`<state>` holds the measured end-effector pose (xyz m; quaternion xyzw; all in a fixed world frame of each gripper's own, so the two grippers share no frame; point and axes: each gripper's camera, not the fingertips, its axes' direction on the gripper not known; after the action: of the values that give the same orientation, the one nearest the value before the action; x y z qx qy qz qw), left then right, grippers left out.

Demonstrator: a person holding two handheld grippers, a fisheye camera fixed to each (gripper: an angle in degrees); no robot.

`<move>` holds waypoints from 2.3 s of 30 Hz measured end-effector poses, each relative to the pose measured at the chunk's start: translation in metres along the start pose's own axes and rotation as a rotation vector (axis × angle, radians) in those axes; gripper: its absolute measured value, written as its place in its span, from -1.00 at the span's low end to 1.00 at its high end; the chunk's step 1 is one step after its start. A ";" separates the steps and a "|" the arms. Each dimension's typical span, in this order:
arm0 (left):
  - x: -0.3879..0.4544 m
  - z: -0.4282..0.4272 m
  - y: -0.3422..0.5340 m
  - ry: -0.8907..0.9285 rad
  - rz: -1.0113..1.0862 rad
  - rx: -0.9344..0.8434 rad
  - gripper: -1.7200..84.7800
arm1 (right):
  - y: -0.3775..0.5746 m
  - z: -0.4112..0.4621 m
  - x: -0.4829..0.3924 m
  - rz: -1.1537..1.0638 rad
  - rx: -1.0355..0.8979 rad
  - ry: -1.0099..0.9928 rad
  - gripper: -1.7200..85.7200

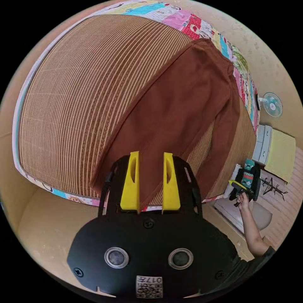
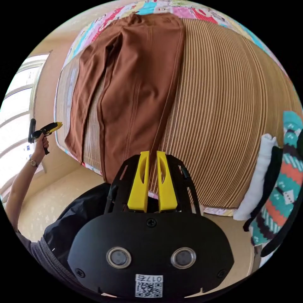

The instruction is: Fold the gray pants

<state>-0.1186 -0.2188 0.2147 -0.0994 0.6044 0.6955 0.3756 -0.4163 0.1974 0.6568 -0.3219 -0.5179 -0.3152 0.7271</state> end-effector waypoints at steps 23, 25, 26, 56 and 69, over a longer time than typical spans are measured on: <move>-0.100 -0.003 0.181 0.160 -0.310 0.147 -0.78 | 0.159 -0.204 0.110 -0.010 0.063 -0.328 -0.90; -0.071 -0.014 0.189 0.245 -0.258 0.193 -0.73 | 0.179 -0.252 0.109 -0.072 0.110 -0.366 -0.91; -0.038 -0.017 0.185 0.315 -0.161 0.174 -0.71 | 0.183 -0.263 0.107 -0.093 0.120 -0.376 -0.91; 0.095 0.042 0.134 0.557 0.274 -0.178 -0.89 | 0.249 -0.427 0.095 -0.465 -0.136 -0.659 -0.81; 0.124 0.024 0.219 -0.047 0.410 -0.235 -0.80 | 0.288 -0.487 0.042 -0.589 -0.107 -0.673 -0.92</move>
<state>-0.3386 -0.1444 0.3152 -0.0014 0.5180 0.8250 0.2261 0.0910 -0.0232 0.5309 -0.2826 -0.7781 -0.4129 0.3798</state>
